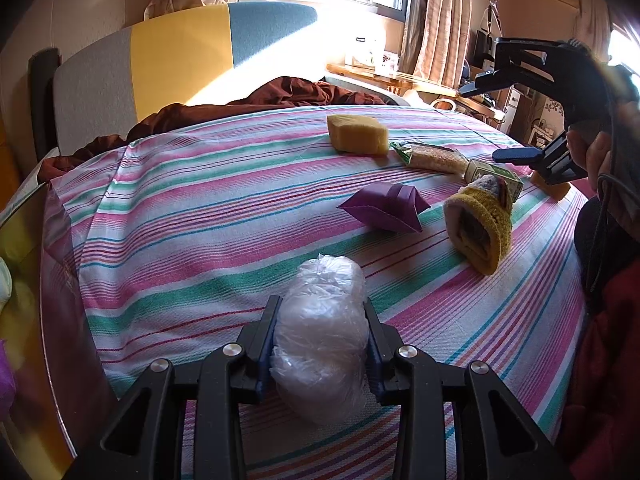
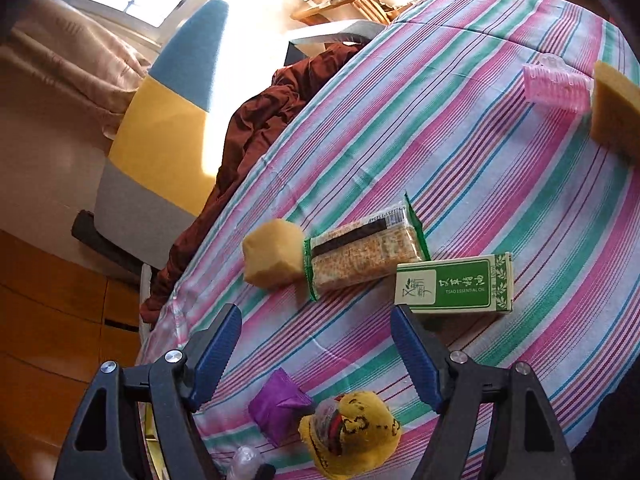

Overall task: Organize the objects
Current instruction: 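Grasp a yellow sponge with the right tool while the left tool holds the bundle, then release the bundle into the gold tray with the left tool while the right tool carries the sponge toward it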

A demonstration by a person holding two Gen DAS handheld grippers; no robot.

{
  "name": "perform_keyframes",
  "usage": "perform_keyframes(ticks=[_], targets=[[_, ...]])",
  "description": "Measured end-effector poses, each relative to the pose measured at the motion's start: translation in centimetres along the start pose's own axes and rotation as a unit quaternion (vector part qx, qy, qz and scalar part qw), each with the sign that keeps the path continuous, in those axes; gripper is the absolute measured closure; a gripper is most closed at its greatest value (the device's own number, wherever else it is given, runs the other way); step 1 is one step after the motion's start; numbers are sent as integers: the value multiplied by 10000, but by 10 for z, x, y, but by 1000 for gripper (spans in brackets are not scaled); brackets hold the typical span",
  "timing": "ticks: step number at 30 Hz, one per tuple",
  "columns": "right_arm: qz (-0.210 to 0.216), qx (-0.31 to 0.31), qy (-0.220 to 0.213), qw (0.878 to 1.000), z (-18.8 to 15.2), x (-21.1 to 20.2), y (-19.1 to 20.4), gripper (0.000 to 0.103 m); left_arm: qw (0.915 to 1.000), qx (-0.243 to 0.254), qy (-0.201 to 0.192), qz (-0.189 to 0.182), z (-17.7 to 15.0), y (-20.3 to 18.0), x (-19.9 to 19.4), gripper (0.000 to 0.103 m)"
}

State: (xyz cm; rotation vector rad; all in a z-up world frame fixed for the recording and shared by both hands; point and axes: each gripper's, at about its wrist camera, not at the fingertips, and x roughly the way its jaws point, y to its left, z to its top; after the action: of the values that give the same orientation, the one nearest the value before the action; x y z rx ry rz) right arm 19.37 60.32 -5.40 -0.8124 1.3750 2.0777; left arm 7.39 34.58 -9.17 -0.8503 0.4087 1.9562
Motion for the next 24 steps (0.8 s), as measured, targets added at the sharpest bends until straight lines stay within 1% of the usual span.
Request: perform_keyframes(ticks=[1,3,4,6,8,13,16,20,21,22,23,24], targets=[[-101,-290,177,9994,-2,7,10,24,10000,5,2,6,0,-1,0,66],[-231,-931,474,9943,-6,20,36,24,10000,6,1,3,0,1,0,66],[-324,-1200,539,9908,-6,26,47,24,10000,-4,0,-8,0,1,1,66],[-547,-1498,533,9858,-2,38,67,24,10000,-31,-2,-35,1,1,1,66],[-669,-1630,480,9832,6,51,81,23,10000,-66,-9,-69,0,2,0,66],[-1193,-1909,421,9734,26,92,107,23,9999,-107,-21,-115,0,4,1,65],[-1415,-1933,471,9697,34,113,108,23,9998,-140,-30,-154,0,5,1,65],[-1612,-2004,731,9636,36,138,102,23,9997,-170,-43,-188,-1,6,1,65],[-1606,-2032,807,9625,34,143,100,26,9997,-169,-46,-188,-1,6,1,65],[-1614,-2082,873,9607,31,147,99,38,9997,-165,-48,-185,-1,6,1,65],[-1764,-2233,835,9550,27,148,101,41,9997,-165,-49,-186,-1,6,1,65],[-1776,-2385,827,9512,22,147,103,43,9997,-167,-51,-190,-1,6,1,65]])
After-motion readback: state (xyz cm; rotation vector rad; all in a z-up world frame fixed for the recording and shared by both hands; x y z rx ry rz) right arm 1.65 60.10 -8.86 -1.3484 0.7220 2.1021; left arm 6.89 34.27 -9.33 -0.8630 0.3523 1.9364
